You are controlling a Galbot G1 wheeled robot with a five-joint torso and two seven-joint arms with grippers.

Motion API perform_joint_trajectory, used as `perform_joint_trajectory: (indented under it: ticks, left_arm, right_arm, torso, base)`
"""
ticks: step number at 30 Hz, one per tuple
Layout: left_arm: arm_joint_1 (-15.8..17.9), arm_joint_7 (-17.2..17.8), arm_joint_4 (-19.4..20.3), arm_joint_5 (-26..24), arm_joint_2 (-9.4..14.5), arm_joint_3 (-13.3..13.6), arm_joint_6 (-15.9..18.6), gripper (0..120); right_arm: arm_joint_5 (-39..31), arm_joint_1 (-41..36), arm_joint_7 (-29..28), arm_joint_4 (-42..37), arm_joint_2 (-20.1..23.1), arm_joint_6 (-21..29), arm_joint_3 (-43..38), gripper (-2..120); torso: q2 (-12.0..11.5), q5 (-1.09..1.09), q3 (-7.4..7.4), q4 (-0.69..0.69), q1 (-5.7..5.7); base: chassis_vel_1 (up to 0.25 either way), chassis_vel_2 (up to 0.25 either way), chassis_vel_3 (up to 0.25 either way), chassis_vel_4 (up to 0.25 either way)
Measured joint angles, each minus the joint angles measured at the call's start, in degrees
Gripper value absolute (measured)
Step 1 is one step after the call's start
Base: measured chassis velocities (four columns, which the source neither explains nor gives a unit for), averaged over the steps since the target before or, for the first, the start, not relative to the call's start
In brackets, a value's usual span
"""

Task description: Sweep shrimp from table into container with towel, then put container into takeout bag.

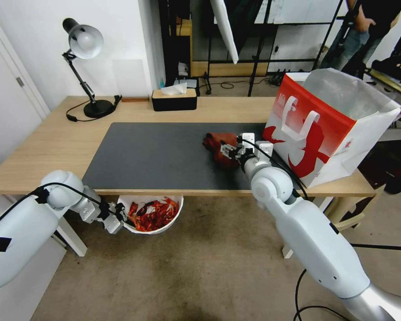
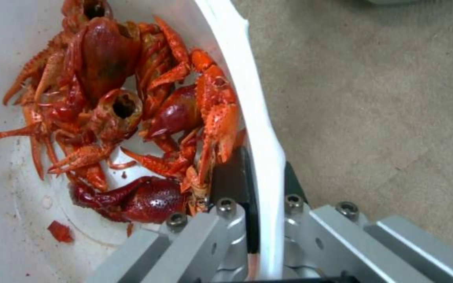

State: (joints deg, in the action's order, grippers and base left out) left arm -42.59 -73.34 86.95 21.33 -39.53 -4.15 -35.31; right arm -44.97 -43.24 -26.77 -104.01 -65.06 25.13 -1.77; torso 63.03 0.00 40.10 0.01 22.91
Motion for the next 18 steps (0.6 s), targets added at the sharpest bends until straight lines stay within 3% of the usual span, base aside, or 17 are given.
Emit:
perform_joint_trajectory:
  ticks: [6,18]
  left_arm:
    - [0.0,0.0,0.0,0.2,-0.6,0.3,0.0,0]
    - [-0.1,0.0,-0.2,0.9,-1.2,1.1,-0.6,0]
  right_arm:
    - [8.2,-9.9,7.5,-4.3,2.2,-12.5,-4.1,100]
    - [15.4,-26.5,16.1,-10.6,2.2,-23.1,-14.7,100]
  torso:
    - [0.0,0.01,0.0,-0.04,0.0]
    - [0.0,0.0,0.0,-0.01,-0.01]
  base:
    - [0.0,0.0,0.0,0.0]
    - [0.0,0.0,0.0,0.0]
